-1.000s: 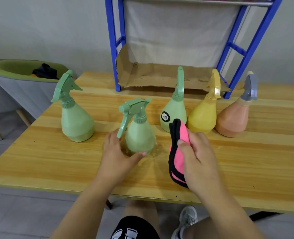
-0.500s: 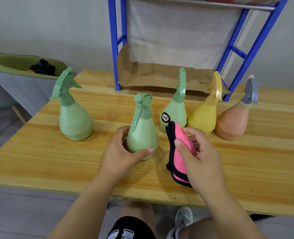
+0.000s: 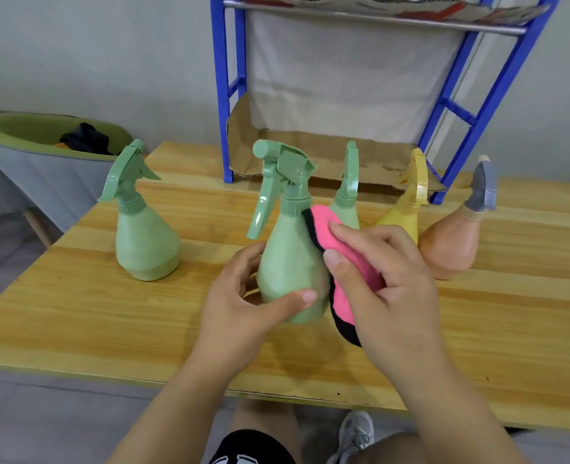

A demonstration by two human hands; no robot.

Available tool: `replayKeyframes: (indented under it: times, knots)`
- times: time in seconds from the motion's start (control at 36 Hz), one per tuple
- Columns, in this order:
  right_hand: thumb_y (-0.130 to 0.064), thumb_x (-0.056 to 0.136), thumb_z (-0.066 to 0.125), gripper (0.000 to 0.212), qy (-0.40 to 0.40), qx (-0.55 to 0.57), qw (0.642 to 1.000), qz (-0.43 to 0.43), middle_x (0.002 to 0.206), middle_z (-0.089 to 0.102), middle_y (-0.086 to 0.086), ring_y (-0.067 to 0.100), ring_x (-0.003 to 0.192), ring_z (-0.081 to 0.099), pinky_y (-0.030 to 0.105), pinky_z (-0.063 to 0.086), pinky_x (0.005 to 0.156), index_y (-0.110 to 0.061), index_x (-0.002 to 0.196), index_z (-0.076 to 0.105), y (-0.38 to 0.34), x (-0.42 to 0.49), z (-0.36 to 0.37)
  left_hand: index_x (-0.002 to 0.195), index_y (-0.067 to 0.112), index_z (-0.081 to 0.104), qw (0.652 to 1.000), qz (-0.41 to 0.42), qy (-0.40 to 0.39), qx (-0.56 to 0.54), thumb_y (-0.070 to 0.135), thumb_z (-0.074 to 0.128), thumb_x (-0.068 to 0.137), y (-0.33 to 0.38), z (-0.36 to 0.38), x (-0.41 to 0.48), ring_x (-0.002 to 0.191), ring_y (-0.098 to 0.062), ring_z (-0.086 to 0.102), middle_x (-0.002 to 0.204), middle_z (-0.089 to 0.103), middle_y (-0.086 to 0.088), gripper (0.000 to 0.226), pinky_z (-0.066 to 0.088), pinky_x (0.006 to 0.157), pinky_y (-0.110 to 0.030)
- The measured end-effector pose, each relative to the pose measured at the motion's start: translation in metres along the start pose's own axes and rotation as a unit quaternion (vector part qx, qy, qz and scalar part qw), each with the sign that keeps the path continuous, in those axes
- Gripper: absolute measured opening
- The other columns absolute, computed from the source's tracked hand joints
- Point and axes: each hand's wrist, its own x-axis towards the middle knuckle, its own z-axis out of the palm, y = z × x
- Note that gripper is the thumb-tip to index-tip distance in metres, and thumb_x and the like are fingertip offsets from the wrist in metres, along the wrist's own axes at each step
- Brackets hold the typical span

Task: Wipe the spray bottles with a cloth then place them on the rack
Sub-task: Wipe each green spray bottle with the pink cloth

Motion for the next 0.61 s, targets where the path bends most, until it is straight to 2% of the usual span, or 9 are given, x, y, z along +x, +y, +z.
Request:
replayKeyframes:
  times: [0.11, 0.19, 0.25, 0.31, 0.39, 0.47, 0.61]
  knots:
    - [-0.038, 0.087, 0.057, 0.034, -0.015, 0.008, 1.000, -0.014, 0.105, 0.052, -0.007, 0.001, 0.098, 0.052, 0.008, 0.039, 0.085, -0.030, 0.120, 0.062, -0.001, -0.003, 0.002, 0.099, 0.049, 0.064, 1.000, 0.022, -0.002, 0.004, 0.040, 0.083, 0.049, 0.010, -0.002, 0.000, 0.096, -0.010, 0.067, 0.103, 0.071, 0.012, 0.054, 0.054, 0.073, -0.025]
    - [-0.041, 0.088, 0.055, 0.034, 0.003, 0.011, 1.000, -0.013, 0.107, 0.048, -0.013, 0.011, 0.103, 0.051, 0.018, 0.041, 0.091, -0.036, 0.121, 0.059, 0.000, -0.005, 0.006, 0.099, 0.046, 0.067, 0.999, 0.028, -0.004, -0.015, 0.038, 0.083, 0.048, 0.014, 0.000, -0.001, 0.093, -0.009, 0.067, 0.102, 0.072, 0.010, 0.053, 0.052, 0.068, -0.018]
    - [-0.043, 0.087, 0.055, 0.031, 0.007, 0.026, 1.000, -0.004, 0.107, 0.045, -0.018, 0.019, 0.108, 0.050, 0.023, 0.040, 0.096, -0.044, 0.117, 0.061, -0.002, -0.005, 0.009, 0.099, 0.043, 0.068, 0.999, 0.029, -0.014, -0.029, 0.036, 0.083, 0.049, 0.017, 0.002, -0.002, 0.094, -0.011, 0.067, 0.102, 0.072, 0.007, 0.053, 0.052, 0.068, -0.018]
    - [-0.041, 0.087, 0.055, 0.025, 0.008, 0.064, 0.998, 0.001, 0.111, 0.044, -0.016, 0.012, 0.113, 0.048, 0.017, 0.037, 0.098, -0.046, 0.111, 0.062, -0.004, -0.005, 0.009, 0.104, 0.036, 0.068, 0.998, 0.031, -0.028, -0.037, 0.034, 0.083, 0.051, 0.021, 0.003, -0.003, 0.096, -0.013, 0.067, 0.104, 0.072, 0.005, 0.055, 0.054, 0.069, -0.022]
    - [-0.036, 0.089, 0.053, 0.027, -0.003, 0.120, 0.993, 0.011, 0.120, 0.048, -0.010, 0.002, 0.120, 0.046, 0.012, 0.036, 0.099, -0.042, 0.113, 0.063, -0.007, -0.002, 0.007, 0.113, 0.028, 0.065, 0.998, 0.038, -0.043, -0.038, 0.033, 0.082, 0.054, 0.026, 0.002, -0.001, 0.098, -0.015, 0.067, 0.107, 0.071, 0.004, 0.061, 0.054, 0.071, -0.023]
    - [-0.035, 0.092, 0.056, 0.029, -0.018, 0.174, 0.984, 0.045, 0.125, 0.057, -0.019, -0.001, 0.122, 0.050, 0.017, 0.042, 0.099, -0.046, 0.119, 0.057, -0.009, 0.000, 0.004, 0.112, 0.029, 0.066, 0.997, 0.042, -0.058, -0.038, 0.033, 0.081, 0.057, 0.030, 0.001, -0.001, 0.099, -0.018, 0.067, 0.107, 0.071, 0.002, 0.057, 0.055, 0.074, -0.027]
    - [-0.029, 0.091, 0.048, 0.039, -0.006, 0.258, 0.961, 0.096, 0.130, 0.059, -0.022, -0.004, 0.125, 0.050, 0.023, 0.043, 0.104, -0.028, 0.129, 0.056, -0.014, 0.001, -0.002, 0.111, 0.034, 0.067, 0.993, 0.052, -0.091, -0.051, 0.028, 0.079, 0.060, 0.035, 0.001, -0.005, 0.102, -0.013, 0.066, 0.110, 0.071, 0.005, 0.053, 0.053, 0.076, -0.022]
